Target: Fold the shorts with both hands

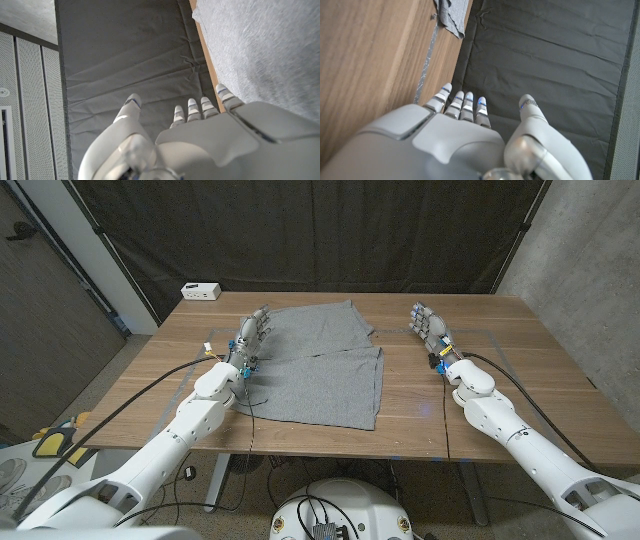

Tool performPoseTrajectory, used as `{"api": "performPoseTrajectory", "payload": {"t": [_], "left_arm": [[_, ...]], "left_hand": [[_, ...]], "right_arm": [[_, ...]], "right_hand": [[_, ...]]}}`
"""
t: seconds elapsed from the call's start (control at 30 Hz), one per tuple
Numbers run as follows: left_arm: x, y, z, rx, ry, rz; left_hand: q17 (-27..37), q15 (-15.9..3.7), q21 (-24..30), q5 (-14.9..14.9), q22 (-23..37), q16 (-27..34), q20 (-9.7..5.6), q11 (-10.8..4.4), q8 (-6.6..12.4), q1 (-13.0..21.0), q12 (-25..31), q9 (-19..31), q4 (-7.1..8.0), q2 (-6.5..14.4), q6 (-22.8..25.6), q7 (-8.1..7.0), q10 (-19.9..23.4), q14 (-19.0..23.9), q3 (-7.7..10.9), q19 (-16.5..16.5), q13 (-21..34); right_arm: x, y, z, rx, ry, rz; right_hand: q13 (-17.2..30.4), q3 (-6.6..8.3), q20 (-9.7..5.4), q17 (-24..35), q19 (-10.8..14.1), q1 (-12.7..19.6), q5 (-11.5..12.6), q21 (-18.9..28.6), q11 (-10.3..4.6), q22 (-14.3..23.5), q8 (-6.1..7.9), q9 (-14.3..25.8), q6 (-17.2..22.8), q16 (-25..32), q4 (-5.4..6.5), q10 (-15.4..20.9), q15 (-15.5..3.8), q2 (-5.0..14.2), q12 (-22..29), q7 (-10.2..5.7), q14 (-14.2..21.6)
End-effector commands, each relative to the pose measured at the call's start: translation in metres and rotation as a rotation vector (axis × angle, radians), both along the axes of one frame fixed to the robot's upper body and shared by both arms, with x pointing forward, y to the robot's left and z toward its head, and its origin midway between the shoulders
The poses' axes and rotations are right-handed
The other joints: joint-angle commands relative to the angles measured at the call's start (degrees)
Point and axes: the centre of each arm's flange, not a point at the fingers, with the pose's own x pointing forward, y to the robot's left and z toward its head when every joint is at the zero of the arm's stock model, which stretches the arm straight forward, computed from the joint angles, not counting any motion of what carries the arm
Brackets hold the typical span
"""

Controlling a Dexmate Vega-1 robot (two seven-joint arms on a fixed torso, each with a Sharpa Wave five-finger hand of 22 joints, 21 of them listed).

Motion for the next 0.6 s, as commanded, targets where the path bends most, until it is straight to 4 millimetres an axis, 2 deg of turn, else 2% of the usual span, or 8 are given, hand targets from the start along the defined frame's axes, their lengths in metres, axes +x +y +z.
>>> {"api": "performPoseTrajectory", "payload": {"t": [0.03, 0.27, 0.6], "left_arm": [[0.000, 0.000, -0.001, 0.024, 0.005, -0.006], [-0.002, 0.000, 0.001, 0.068, -0.002, 0.030], [-0.028, 0.001, 0.019, 0.317, -0.077, 0.229]], "left_hand": [[-0.1, -0.90, -0.2, 0.1, 0.1, -0.3, -0.30, -0.69, -1.52, -0.4, -0.9, -0.7, 0.05, -0.3, -7.9, -2.26, -2.8, -2.3, -0.44, -0.9, -0.4], [-0.2, -0.80, -0.4, 0.1, 0.1, -0.2, -0.61, -0.57, -1.28, -0.5, -0.9, -1.2, 0.00, -0.5, -7.1, -2.54, -3.0, -3.0, -0.73, -1.6, -0.7], [-0.3, -0.68, -0.1, 0.2, 0.1, 0.2, -0.20, -0.25, -0.26, -0.4, 0.2, -1.7, -0.29, -0.7, -2.9, -1.80, -0.3, -2.5, -1.02, -1.4, -1.3]], "right_arm": [[0.000, -0.001, -0.001, -0.002, 0.002, 0.001], [-0.004, 0.001, 0.004, -0.096, -0.013, -0.047], [-0.029, 0.014, 0.027, -0.395, -0.082, -0.212]], "right_hand": [[-0.2, 0.13, 0.21, 0.0, -0.6, 0.9, 0.2, -0.3, -0.78, 0.2, -0.51, -0.1, -1.7, -0.5, -0.26, -2.2, -0.20, -0.05, -1.0, -1.09, -1.8], [-0.3, 0.12, 0.66, -0.1, -0.8, 1.0, 0.2, -0.4, -0.55, 0.2, -0.38, -0.2, -1.6, -0.4, -0.34, -1.9, 0.42, -0.07, -1.0, -1.03, -1.7], [-0.6, 0.38, 1.00, -0.4, -0.6, 1.6, 0.2, -0.2, -0.22, 0.2, 0.12, -0.4, -0.6, -0.1, -0.69, -0.5, 0.42, 0.09, -0.7, -0.81, -0.9]]}}
